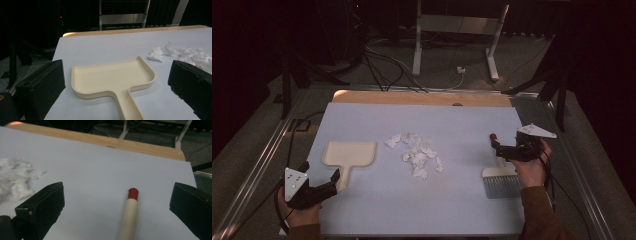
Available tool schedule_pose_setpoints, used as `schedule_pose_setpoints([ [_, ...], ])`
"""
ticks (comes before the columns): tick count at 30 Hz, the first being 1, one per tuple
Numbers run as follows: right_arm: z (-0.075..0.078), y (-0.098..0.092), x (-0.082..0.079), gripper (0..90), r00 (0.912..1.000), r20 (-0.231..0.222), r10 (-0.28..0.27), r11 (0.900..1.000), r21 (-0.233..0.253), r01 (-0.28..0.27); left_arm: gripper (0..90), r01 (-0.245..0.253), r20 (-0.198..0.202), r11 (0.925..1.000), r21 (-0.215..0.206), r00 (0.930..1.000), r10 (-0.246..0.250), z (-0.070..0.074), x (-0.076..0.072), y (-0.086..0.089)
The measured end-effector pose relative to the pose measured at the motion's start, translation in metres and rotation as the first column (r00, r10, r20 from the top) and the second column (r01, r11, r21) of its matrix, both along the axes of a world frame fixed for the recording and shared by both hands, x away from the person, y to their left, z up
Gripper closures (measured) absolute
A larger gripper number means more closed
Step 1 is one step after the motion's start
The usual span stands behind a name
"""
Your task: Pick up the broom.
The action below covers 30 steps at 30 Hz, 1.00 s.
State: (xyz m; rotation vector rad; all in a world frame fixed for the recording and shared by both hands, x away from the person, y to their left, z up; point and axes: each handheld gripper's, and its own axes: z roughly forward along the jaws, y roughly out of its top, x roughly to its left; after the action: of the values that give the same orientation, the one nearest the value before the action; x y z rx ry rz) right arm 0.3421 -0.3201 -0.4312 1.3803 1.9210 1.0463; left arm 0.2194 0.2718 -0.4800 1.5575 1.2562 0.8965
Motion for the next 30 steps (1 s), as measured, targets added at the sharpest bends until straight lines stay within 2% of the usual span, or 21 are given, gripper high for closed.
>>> schedule_pose_setpoints([
  [10,-0.007,0.003,0.031,0.0,0.9973,-0.069,-0.025,0.998,-0.054,0.021,1.8,-0.025,0.01,0.9997,-0.004,0.9996,0.025,0.0,-0.001,0.002],
  [14,-0.011,0.003,0.04,0.0,0.9948,-0.092,-0.043,0.998,-0.059,0.038,1.9,-0.03,0.01,0.9995,-0.005,0.9995,0.03,0.001,-0.001,0.002],
  [16,-0.016,0.003,0.049,0.0,0.9913,-0.122,-0.048,0.998,-0.057,0.042,2.0,-0.033,0.011,0.9994,-0.006,0.9994,0.033,0.001,-0.001,0.002],
  [17,-0.016,0.003,0.049,0.0,0.9913,-0.122,-0.048,0.998,-0.057,0.042,2.0,-0.034,0.012,0.9994,-0.008,0.9993,0.034,0.001,-0.001,0.002],
  [20,-0.023,0.003,0.058,0.0,0.9861,-0.156,-0.058,0.996,-0.077,0.047,2.2,-0.039,0.014,0.9992,-0.007,0.9991,0.039,0.001,-0.001,0.002],
  [28,-0.027,0.003,0.075,0.0,0.9754,-0.209,-0.07,0.996,-0.073,0.056,3.1,-0.043,0.019,0.9991,-0.006,0.9989,0.043,0.001,-0.002,0.002],
  [30,-0.03,0.004,0.082,0.0,0.9681,-0.24,-0.072,0.996,-0.076,0.055,3.5,-0.043,0.02,0.9991,-0.006,0.9989,0.043,0.001,-0.002,0.001],
])
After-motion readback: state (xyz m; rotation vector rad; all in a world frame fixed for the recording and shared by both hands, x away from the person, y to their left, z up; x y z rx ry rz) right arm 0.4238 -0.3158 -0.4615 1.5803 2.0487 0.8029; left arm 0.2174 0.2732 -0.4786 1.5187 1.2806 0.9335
